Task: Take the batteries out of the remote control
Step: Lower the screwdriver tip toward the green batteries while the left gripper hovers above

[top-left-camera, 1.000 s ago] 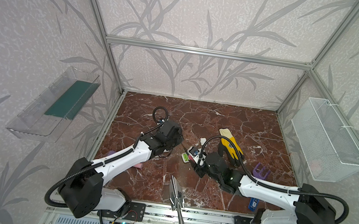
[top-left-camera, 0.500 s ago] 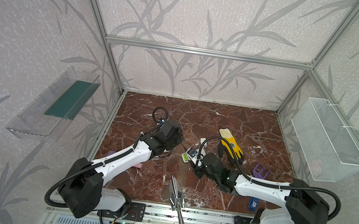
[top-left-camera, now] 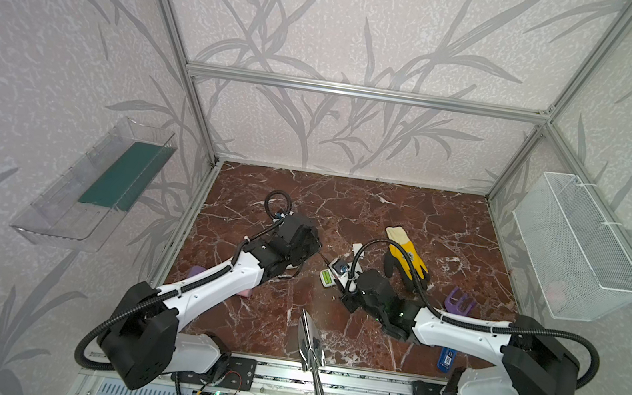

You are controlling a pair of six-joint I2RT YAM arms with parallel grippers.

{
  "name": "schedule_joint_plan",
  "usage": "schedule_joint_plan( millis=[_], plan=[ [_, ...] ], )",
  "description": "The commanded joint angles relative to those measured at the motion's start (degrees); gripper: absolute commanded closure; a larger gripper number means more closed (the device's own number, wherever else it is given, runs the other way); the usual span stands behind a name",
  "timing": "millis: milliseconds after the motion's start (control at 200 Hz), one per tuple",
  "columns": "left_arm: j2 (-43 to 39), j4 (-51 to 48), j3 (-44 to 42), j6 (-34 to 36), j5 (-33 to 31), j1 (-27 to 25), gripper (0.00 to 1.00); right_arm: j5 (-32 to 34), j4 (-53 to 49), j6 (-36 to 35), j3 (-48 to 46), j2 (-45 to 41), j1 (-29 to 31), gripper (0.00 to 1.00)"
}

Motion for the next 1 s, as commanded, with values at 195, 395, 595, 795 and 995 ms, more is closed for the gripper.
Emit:
schedule_joint_plan(
  millis=[195,395,595,795,995],
  plan=[
    [-1.89,4.75,-2.09,1.63,1.30,0.45,1.00,-4.73,-2.49,-0.64,0.62,-2.87,0.49,1.00],
    [-1.54,5.67,-2.41,2.91,2.62,0.60,1.00,-4.57,-3.88,-0.19,0.19,-3.96,0.49,1.00],
    [-1.65,6.84,-3.63,3.30,3.44,1.04,0.86,-4.81,-5.12,0.24,0.02,-5.37,0.51,1.00],
    [-2.68,6.97,-5.13,4.10,3.27,1.65,0.68,-5.29,-6.06,0.96,0.69,-5.78,0.49,1.00],
    [-5.00,6.46,-6.17,5.95,3.64,3.58,0.33,-2.55,-10.16,0.80,1.98,-5.67,0.49,1.00]
  ],
)
